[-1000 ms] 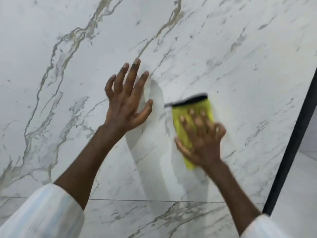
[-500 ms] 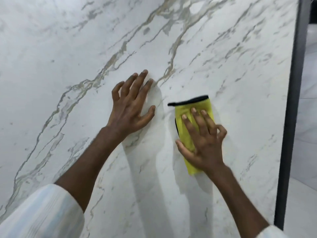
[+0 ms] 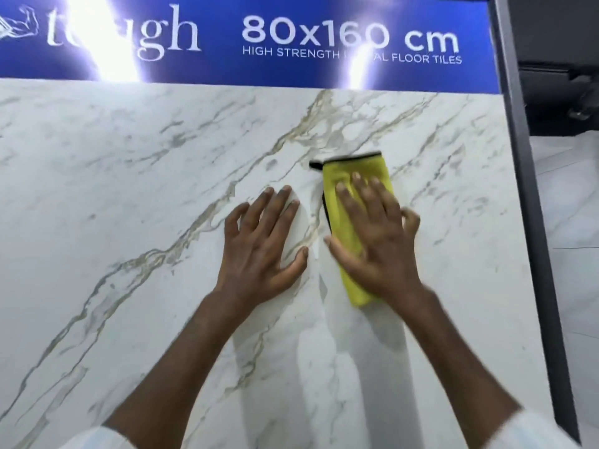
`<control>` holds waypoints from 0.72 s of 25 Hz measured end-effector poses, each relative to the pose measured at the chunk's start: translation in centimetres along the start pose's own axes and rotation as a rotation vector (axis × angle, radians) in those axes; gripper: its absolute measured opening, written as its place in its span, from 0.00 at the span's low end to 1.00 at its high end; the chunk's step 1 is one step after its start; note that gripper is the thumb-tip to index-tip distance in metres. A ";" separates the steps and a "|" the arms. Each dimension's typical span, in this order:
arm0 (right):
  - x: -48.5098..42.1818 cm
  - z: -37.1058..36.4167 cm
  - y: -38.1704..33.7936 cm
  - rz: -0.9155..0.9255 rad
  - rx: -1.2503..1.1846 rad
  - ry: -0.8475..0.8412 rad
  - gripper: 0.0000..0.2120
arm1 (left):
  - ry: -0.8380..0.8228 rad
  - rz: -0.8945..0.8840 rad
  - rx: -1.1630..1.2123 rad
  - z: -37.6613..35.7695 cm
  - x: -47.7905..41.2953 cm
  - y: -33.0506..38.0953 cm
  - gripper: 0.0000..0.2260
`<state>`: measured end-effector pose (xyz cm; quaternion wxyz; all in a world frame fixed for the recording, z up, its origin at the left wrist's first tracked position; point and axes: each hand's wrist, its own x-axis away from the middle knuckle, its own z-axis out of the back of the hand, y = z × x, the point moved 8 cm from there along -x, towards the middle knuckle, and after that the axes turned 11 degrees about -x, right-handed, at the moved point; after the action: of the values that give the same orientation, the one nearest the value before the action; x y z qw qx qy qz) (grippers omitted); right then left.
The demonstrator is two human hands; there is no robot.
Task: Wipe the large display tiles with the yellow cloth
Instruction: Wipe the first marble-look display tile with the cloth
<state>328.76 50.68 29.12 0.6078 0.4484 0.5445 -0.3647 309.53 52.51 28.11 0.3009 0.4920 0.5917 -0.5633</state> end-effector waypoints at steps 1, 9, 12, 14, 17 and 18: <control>2.3 -0.1 -0.5 0.014 0.003 -0.007 0.37 | -0.013 0.006 -0.006 -0.1 -0.1 0.1 0.30; -18.2 1.2 8.0 -0.129 -0.073 -0.062 0.37 | -0.090 0.026 0.044 0.1 -1.2 0.2 0.29; -18.9 2.4 11.7 -0.205 -0.080 -0.043 0.37 | -0.047 0.010 0.069 1.1 -3.5 2.2 0.29; -15.1 2.6 11.1 -0.168 -0.060 -0.005 0.37 | -0.045 -0.008 0.099 0.4 -4.3 4.6 0.29; -4.9 2.8 8.9 -0.099 0.024 0.003 0.37 | -0.066 -0.056 0.010 -1.5 -3.6 7.4 0.31; -0.7 3.0 8.0 -0.078 0.036 -0.002 0.37 | -0.068 -0.068 -0.021 -2.0 -3.4 7.7 0.32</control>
<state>337.14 50.53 30.99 0.5855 0.4372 0.5543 -0.3985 318.16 52.70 28.71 0.3067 0.4488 0.6035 -0.5833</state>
